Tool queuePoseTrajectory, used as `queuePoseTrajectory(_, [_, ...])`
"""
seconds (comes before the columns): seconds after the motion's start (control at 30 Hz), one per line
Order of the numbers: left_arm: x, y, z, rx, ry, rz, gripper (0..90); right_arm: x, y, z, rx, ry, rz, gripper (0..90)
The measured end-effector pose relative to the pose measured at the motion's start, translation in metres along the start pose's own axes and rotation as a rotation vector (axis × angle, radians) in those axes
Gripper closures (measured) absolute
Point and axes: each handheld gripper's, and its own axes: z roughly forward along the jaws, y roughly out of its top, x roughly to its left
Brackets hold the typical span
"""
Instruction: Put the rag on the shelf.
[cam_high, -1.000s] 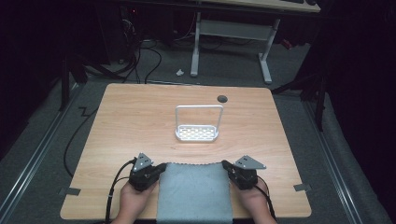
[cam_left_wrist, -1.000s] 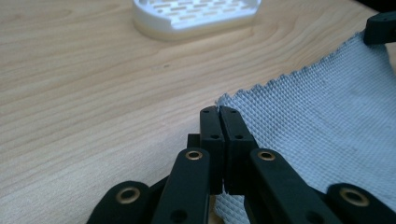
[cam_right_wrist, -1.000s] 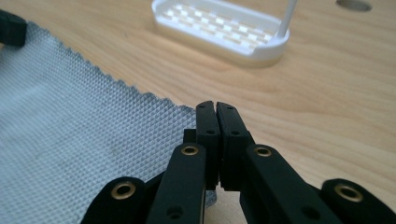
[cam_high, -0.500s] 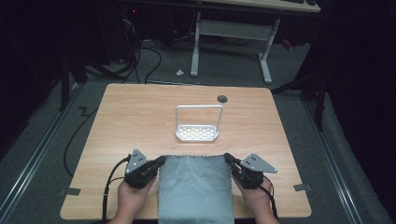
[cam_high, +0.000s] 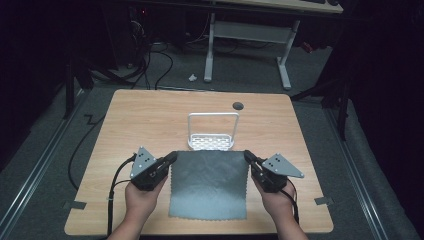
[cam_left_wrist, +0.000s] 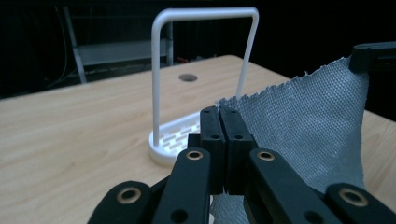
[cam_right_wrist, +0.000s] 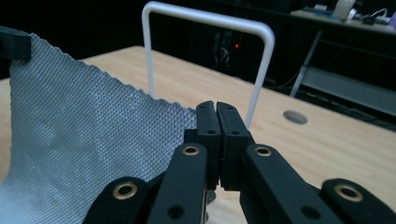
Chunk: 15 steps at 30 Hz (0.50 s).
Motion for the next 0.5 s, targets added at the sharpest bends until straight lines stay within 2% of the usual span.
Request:
queuePoseTrajectory(0.1, [-0.001, 0.013, 0.0, -0.029, -0.001, 0.005, 88.9, -0.004, 0.011, -0.002, -0.037, -0.013, -0.002, 89.9])
queuePoseTrajectory(0.2, [-0.003, 0.027, -0.002, -0.059, 0.006, 0.031, 88.9, -0.007, 0.025, -0.006, -0.074, -0.019, -0.008, 89.9])
queuePoseTrajectory(0.5, [-0.004, 0.067, -0.009, -0.14, 0.022, 0.07, 89.0, -0.014, 0.073, -0.02, -0.183, -0.048, -0.037, 89.9])
